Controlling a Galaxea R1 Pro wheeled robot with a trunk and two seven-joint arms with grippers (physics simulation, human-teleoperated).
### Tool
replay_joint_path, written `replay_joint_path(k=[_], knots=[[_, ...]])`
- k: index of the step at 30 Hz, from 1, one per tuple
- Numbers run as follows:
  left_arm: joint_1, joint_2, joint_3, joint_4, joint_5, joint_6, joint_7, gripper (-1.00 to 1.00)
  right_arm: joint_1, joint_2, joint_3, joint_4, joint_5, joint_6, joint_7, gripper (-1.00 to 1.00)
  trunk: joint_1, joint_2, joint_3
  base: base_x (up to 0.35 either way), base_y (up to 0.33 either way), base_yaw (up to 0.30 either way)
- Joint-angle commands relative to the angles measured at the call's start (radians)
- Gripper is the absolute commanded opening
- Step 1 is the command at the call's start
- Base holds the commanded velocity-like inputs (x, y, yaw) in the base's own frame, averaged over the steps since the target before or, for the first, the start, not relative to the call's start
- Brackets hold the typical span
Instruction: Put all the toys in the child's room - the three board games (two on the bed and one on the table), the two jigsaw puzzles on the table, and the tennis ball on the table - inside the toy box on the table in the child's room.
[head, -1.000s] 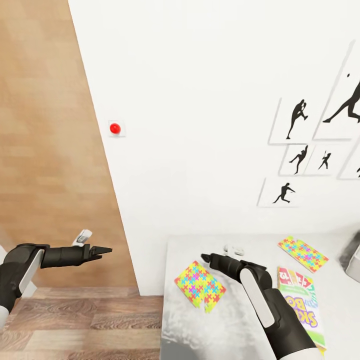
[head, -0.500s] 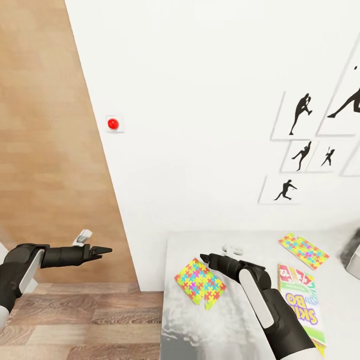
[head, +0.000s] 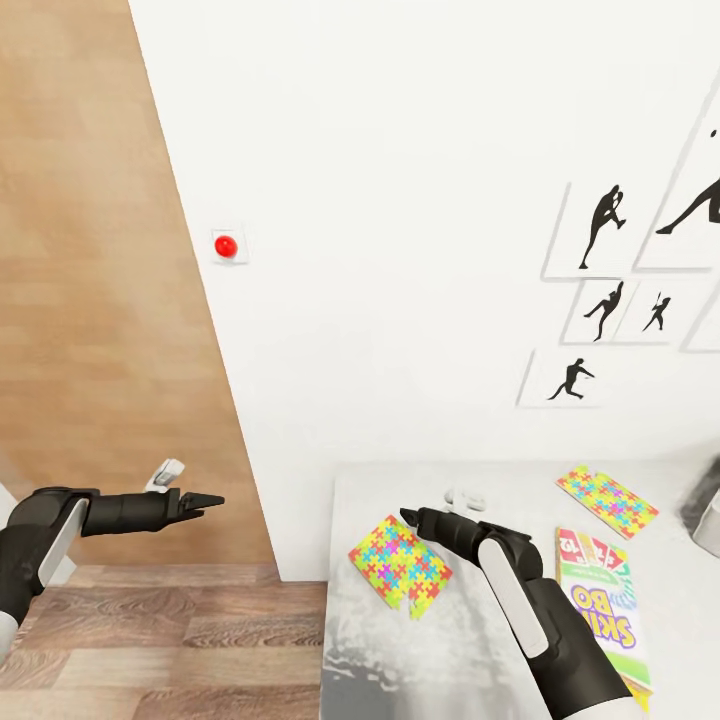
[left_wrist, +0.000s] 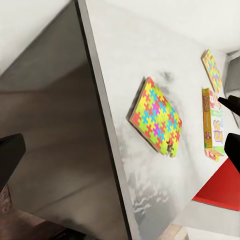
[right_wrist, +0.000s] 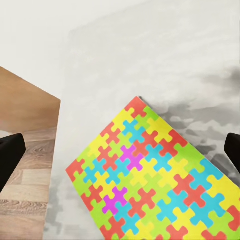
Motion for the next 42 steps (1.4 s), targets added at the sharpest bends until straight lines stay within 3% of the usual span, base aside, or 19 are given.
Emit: replay_joint_path(k=[1, 15, 21, 28, 33, 42], knots=[[-0.001, 0.000, 0.000, 0.000, 0.000, 0.004, -0.003, 1.00, -0.003, 0.001, 0.001, -0.001, -0.010, 0.004, -0.011, 1.00, 0.001, -0.002, -0.002, 0.000, 0.000, 0.000], [-0.001, 0.000, 0.000, 0.000, -0.001, 0.004, -0.003, 1.00, -0.064, 0.008, 0.000, 0.060, -0.008, 0.000, -0.032, 1.00, 0.001, -0.002, -0.002, 0.000, 0.000, 0.000], [-0.001, -0.001, -0.001, 0.000, -0.002, 0.004, -0.003, 1.00, -0.074, 0.046, 0.001, 0.090, -0.002, -0.005, -0.103, 1.00, 0.001, -0.002, -0.002, 0.000, 0.000, 0.000], [-0.001, -0.004, -0.001, 0.000, -0.002, 0.003, -0.002, 1.00, -0.128, 0.073, 0.001, 0.157, 0.064, -0.062, -0.171, 1.00, 0.001, -0.002, -0.002, 0.000, 0.000, 0.000], [-0.001, -0.004, -0.001, 0.000, -0.002, 0.003, -0.002, 1.00, -0.164, 0.071, 0.001, 0.269, 0.081, -0.117, -0.168, 1.00, 0.001, -0.002, -0.002, 0.000, 0.000, 0.000], [-0.001, -0.006, -0.001, 0.001, -0.002, -0.008, -0.002, 1.00, -0.166, 0.074, 0.003, 0.288, 0.083, -0.128, -0.142, 1.00, 0.001, -0.002, -0.004, 0.000, 0.000, 0.000]])
